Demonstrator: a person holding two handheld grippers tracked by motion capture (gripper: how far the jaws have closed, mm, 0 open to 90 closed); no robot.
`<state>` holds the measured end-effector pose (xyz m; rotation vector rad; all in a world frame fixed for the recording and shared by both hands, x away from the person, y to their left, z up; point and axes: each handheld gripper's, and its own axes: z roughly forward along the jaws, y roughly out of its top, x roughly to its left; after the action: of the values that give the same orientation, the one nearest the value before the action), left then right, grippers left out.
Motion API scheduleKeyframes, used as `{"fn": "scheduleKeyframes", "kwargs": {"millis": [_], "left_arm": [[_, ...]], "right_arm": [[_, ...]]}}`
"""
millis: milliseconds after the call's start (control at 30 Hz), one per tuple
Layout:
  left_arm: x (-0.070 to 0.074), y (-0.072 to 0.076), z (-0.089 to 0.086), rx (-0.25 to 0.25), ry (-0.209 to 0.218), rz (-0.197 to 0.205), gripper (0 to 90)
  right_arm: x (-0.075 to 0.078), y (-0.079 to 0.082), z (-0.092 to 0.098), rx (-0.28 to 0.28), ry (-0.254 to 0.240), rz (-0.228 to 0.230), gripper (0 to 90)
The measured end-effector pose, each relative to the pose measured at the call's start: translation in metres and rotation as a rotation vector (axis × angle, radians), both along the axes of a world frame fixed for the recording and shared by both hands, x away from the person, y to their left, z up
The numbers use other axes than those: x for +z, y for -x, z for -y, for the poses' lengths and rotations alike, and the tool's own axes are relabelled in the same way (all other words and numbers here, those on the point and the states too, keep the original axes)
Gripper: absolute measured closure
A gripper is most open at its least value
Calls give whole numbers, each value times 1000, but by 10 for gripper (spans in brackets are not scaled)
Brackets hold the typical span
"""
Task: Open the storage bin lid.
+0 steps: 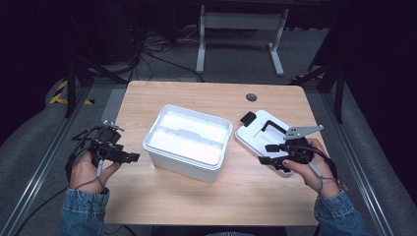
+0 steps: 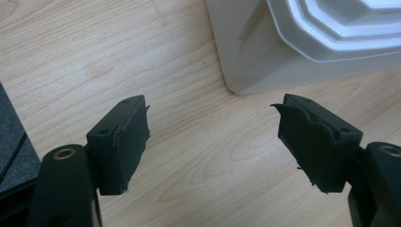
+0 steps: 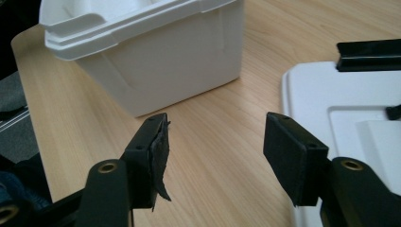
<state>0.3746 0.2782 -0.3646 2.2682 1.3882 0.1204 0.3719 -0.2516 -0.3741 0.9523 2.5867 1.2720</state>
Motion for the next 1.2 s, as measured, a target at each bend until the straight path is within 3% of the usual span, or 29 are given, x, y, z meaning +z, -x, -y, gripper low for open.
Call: {"fn": "scheduleKeyframes", "kwargs": {"millis": [300, 467, 1200], "left_arm": [[0, 0, 1, -6, 0, -4, 258], [0, 0, 1, -6, -4, 1, 257], [-4, -1, 2, -9, -11, -7, 256]], "right_arm": [[-14, 7, -18, 48, 38, -15, 407], [-25, 8, -25, 61, 71, 4, 400], [-76, 17, -46, 89, 73, 23, 396]]}}
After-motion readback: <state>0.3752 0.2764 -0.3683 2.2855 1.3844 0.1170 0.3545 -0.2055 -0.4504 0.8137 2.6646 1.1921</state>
